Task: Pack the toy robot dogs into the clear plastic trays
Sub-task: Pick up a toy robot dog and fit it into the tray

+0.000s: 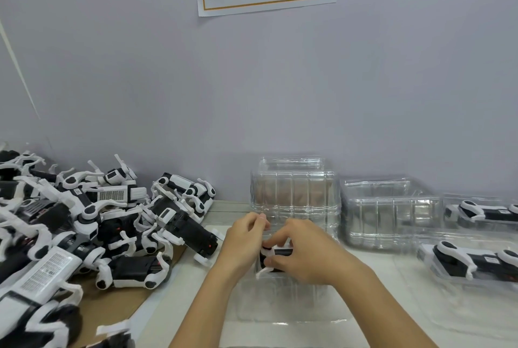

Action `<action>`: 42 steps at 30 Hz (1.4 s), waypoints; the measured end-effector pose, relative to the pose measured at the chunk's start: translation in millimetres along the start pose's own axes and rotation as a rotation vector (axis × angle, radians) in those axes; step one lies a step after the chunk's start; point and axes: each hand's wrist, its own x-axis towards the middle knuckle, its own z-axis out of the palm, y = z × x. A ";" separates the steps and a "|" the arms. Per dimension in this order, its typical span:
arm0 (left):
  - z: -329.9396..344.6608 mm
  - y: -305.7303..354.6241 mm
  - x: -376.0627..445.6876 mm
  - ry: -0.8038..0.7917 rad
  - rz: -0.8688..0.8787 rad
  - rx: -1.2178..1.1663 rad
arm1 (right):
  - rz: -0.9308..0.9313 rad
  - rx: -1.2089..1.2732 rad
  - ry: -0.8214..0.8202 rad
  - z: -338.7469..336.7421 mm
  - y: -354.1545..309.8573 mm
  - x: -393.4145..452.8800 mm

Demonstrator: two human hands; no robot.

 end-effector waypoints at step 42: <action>2.7 22.5 -9.5 -0.179 0.206 0.711 | 0.108 0.078 0.093 -6.6 43.6 1.9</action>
